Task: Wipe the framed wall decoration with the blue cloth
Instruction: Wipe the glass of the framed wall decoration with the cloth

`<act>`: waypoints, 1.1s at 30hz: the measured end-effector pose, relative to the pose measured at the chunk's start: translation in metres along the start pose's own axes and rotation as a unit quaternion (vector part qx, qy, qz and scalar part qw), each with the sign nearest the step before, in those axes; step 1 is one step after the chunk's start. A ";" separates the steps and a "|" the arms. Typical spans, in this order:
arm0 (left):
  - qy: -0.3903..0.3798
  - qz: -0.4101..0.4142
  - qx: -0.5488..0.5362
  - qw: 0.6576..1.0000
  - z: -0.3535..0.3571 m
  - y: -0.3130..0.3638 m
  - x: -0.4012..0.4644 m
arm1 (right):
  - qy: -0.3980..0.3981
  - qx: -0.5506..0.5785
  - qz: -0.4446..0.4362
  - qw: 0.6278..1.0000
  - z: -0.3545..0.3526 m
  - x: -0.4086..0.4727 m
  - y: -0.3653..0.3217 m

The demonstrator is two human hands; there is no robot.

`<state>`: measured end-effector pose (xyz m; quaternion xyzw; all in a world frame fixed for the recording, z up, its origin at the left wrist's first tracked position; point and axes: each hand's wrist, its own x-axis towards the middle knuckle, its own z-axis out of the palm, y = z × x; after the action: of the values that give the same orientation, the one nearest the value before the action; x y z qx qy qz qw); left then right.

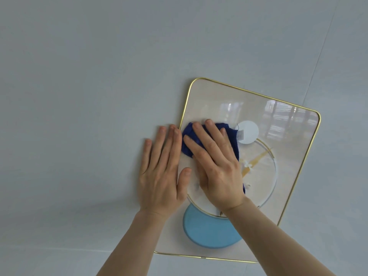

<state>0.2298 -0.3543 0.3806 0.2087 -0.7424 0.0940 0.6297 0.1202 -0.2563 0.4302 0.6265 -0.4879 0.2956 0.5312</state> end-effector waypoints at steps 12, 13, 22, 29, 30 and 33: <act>-0.009 0.000 0.027 1.000 0.000 -0.001 0.000 | -0.012 -0.012 -0.029 0.999 -0.002 -0.013 0.007; -0.011 -0.001 0.029 1.000 0.000 -0.001 0.000 | -0.015 -0.012 -0.032 0.999 -0.002 -0.015 0.008; -0.013 -0.008 0.023 1.000 0.003 0.001 -0.001 | -0.118 -0.039 -0.052 0.991 -0.026 -0.104 0.019; -0.017 -0.020 -0.003 1.000 -0.004 0.004 0.001 | -0.122 -0.040 -0.023 0.991 -0.031 -0.110 0.009; -0.023 -0.020 -0.009 1.000 -0.009 0.005 0.001 | -0.121 -0.040 -0.018 0.992 -0.031 -0.109 0.007; -0.066 -0.018 -0.023 0.997 -0.029 0.007 0.002 | -0.118 -0.041 0.010 0.992 -0.036 -0.103 -0.003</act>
<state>0.2524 -0.3369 0.3891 0.2138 -0.7804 0.0515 0.5853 0.0922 -0.1915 0.3466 0.6294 -0.5651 0.2048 0.4925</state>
